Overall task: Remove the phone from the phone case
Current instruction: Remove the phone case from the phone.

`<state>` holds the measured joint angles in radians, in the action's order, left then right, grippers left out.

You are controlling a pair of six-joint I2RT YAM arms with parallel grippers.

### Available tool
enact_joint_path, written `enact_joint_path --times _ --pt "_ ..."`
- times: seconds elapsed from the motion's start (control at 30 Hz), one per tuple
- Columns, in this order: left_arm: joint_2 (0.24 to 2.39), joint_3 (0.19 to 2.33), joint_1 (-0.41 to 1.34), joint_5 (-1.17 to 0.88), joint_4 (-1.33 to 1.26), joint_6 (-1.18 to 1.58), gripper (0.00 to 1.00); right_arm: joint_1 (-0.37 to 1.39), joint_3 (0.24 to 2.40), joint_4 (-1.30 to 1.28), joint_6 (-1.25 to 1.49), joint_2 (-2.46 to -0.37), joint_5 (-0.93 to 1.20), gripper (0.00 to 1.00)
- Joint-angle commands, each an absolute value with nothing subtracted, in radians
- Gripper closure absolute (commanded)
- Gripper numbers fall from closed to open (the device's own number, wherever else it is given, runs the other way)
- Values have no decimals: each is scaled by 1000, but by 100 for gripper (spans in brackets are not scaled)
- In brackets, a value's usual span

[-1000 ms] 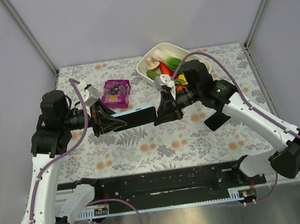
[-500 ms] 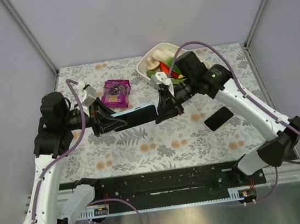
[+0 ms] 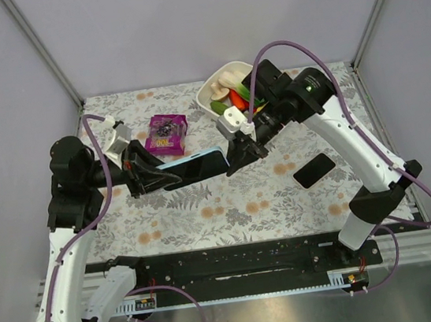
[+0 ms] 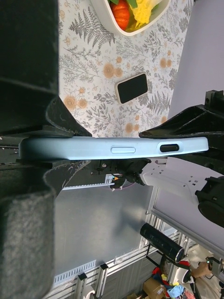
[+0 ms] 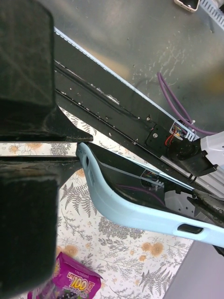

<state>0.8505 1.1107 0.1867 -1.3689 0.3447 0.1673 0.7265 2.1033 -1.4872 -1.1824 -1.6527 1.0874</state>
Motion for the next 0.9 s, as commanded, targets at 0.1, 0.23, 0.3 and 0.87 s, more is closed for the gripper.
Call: enact_joint_path --times 0.1,0.23,0.3,0.87 --pt "848 1074 224 -1433 379 209 100 807 2302 -1658 -1361 -1724 1227 100" --pt "847 1063 232 -1434 377 206 100 819 2348 -1690 -1377 -1755 1223 100" --pt "848 1060 238 -1434 379 206 100 824 2359 -1701 -1385 -1764 1224 100" --pt "856 1037 255 -1489 377 213 100 914 2441 -1706 -1351 -1812 1235 100"
